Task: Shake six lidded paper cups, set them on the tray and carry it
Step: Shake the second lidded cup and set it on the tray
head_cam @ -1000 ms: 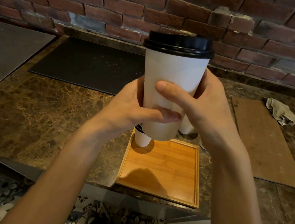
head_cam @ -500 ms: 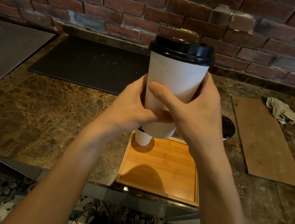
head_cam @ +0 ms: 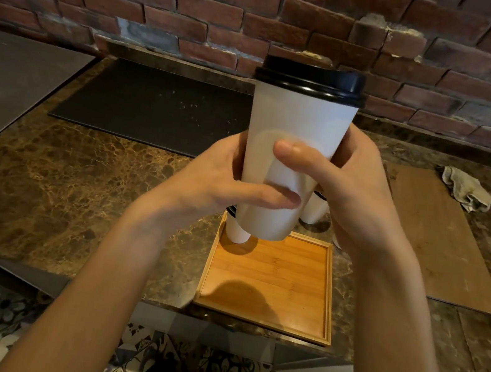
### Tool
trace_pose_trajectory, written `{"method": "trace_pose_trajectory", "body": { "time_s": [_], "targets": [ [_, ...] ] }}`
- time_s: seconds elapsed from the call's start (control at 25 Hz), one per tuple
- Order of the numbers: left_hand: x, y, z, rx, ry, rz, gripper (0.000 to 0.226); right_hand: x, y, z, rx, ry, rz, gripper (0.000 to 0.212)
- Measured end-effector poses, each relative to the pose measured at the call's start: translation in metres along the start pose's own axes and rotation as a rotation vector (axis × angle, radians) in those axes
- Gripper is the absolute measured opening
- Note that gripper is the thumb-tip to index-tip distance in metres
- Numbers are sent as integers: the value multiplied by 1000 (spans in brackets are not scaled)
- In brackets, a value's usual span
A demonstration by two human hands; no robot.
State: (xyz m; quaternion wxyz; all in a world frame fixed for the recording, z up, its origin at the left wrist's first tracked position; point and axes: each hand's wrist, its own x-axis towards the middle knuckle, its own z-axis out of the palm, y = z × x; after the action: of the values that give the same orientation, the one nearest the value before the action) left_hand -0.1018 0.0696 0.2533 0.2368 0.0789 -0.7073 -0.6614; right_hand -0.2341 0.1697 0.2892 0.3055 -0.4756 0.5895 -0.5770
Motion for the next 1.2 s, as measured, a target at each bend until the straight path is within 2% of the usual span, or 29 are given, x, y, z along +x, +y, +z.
{"method": "trace_pose_trajectory", "body": {
  "time_s": [0.28,0.52,0.8,1.0,1.2],
  "targets": [
    [0,-3,0,0,28,5,55,0,-1,3,-67,-9,-8,60],
    [1,-6,0,81,147,-2,59,0,-2,6,-211,99,-33,70],
    [2,-6,4,154,206,25,59,-3,6,24,-250,285,-31,80],
    [1,0,2,135,161,23,54,0,2,15,-130,217,-24,65],
    [0,4,1,46,88,10,52,4,-1,2,-19,62,-12,66]
  ]
}}
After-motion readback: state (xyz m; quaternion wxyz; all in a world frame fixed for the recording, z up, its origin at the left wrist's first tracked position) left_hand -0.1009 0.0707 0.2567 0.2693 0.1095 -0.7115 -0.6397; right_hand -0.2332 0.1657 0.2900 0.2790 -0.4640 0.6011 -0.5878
